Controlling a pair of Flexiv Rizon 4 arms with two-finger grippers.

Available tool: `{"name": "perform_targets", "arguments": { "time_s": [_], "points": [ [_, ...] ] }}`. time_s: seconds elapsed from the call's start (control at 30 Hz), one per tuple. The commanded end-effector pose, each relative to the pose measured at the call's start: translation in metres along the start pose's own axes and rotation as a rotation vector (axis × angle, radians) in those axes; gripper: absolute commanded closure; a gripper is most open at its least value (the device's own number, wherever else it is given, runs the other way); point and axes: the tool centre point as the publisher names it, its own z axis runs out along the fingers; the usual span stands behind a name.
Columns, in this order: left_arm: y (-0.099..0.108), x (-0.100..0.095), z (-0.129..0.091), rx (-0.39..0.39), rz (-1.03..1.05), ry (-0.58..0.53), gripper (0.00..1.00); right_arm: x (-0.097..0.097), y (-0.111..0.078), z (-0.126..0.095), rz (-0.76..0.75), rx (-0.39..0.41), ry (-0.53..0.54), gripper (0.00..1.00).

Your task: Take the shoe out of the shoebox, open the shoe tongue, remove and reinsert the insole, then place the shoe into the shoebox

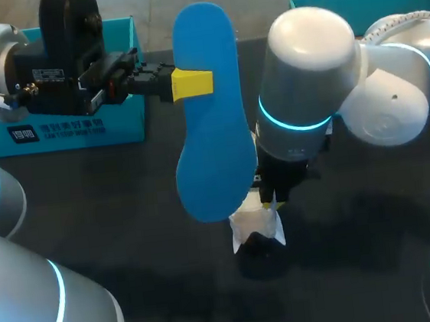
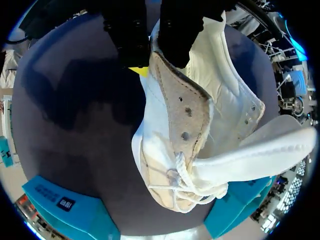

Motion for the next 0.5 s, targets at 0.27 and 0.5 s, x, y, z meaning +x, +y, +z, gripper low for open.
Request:
{"name": "perform_targets", "arguments": {
  "time_s": [0.27,0.5],
  "points": [
    [-0.002,-0.002,0.001,-0.005,0.000,0.002,1.00,0.003,-0.007,0.028,0.013,0.022,0.034,1.00],
    [-0.002,-0.002,0.001,-0.005,0.000,0.002,1.00,0.001,-0.011,0.041,0.032,0.034,0.067,1.00]
  ]
}}
